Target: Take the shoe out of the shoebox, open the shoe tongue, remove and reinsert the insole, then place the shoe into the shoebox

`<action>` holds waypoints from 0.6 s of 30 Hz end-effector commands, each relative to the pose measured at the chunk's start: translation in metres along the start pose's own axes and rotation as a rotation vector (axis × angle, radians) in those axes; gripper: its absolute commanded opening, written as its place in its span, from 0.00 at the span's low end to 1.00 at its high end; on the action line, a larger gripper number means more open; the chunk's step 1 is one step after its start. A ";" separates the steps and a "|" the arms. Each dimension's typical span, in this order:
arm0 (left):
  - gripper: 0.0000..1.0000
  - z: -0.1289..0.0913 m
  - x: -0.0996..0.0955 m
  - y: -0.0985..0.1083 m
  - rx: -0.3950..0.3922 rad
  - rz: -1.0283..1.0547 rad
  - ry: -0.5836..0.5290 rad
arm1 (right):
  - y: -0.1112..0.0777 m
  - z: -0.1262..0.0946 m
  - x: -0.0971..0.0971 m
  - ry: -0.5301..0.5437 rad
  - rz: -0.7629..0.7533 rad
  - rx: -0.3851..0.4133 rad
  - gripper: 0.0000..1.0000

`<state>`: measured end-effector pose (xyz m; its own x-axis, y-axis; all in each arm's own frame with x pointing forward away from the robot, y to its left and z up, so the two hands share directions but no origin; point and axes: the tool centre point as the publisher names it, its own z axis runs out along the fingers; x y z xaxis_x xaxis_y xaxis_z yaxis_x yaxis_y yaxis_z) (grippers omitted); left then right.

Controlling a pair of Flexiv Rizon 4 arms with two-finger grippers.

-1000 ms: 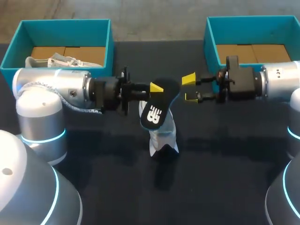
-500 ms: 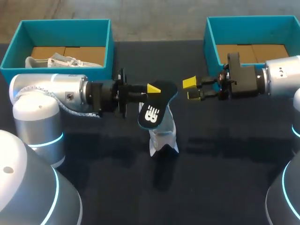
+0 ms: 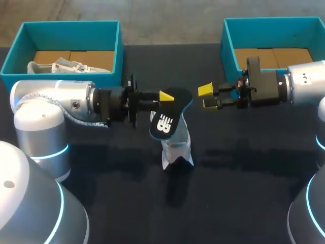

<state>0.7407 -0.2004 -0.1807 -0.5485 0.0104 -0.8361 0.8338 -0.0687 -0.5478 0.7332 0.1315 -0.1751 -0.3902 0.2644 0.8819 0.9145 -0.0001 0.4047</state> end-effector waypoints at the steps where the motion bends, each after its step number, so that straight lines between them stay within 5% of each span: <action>1: 0.00 -0.001 0.002 0.000 -0.012 -0.006 -0.001 | -0.001 -0.001 0.000 -0.017 -0.006 0.008 1.00; 18: 0.00 -0.028 0.027 -0.018 0.065 -0.212 -0.043 | -0.027 -0.021 -0.011 -0.102 -0.191 0.151 1.00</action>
<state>0.7213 -0.1785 -0.1927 -0.7143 -0.0044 -0.6998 0.6933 -0.1411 -0.7067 0.7150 0.1105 -0.1928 -0.5435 0.3388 0.7680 0.8391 0.1924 0.5088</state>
